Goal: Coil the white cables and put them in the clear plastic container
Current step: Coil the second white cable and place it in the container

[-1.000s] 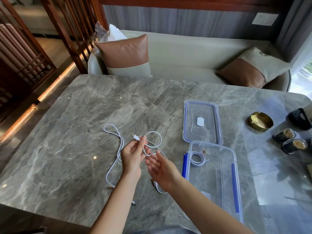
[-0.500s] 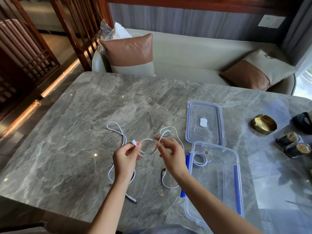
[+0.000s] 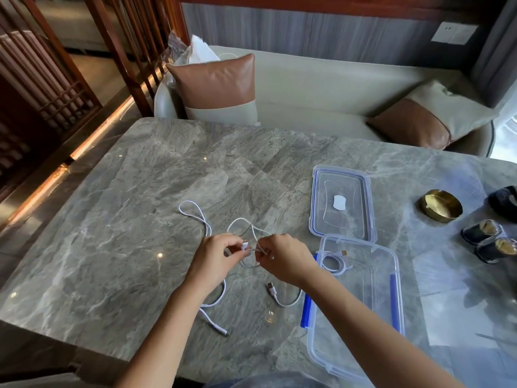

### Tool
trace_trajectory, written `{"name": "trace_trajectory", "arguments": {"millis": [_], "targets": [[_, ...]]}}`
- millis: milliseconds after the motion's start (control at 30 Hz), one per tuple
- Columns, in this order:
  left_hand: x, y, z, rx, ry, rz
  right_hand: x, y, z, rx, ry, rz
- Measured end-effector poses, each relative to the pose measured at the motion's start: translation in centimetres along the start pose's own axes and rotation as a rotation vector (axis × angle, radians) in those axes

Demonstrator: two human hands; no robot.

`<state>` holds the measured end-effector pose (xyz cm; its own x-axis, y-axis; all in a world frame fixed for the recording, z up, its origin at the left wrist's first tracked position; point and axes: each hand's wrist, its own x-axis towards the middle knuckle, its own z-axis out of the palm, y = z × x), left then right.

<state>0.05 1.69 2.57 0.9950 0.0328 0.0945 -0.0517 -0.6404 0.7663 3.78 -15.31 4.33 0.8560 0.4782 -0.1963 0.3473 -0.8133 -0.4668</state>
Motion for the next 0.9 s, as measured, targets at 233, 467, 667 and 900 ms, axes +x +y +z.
{"name": "trace_trajectory", "arguments": {"millis": [233, 467, 667, 900], "targets": [[0.4, -0.9, 0.0, -0.069, -0.014, 0.024, 0.3, 0.5, -1.1, 0.165, -0.170, -0.108], [0.2, -1.0, -0.6, -0.210, -0.321, -0.052, 0.4, 0.8, -2.3, 0.238, -0.344, -0.150], [-0.1, -1.9, -0.2, -0.192, -0.139, -0.091, 0.7, 1.2, -2.4, 0.387, -0.308, -0.104], [-0.6, -1.9, 0.5, -0.231, -0.040, -0.173, 0.9, 1.6, -1.6, 0.495, -0.184, -0.018]]}}
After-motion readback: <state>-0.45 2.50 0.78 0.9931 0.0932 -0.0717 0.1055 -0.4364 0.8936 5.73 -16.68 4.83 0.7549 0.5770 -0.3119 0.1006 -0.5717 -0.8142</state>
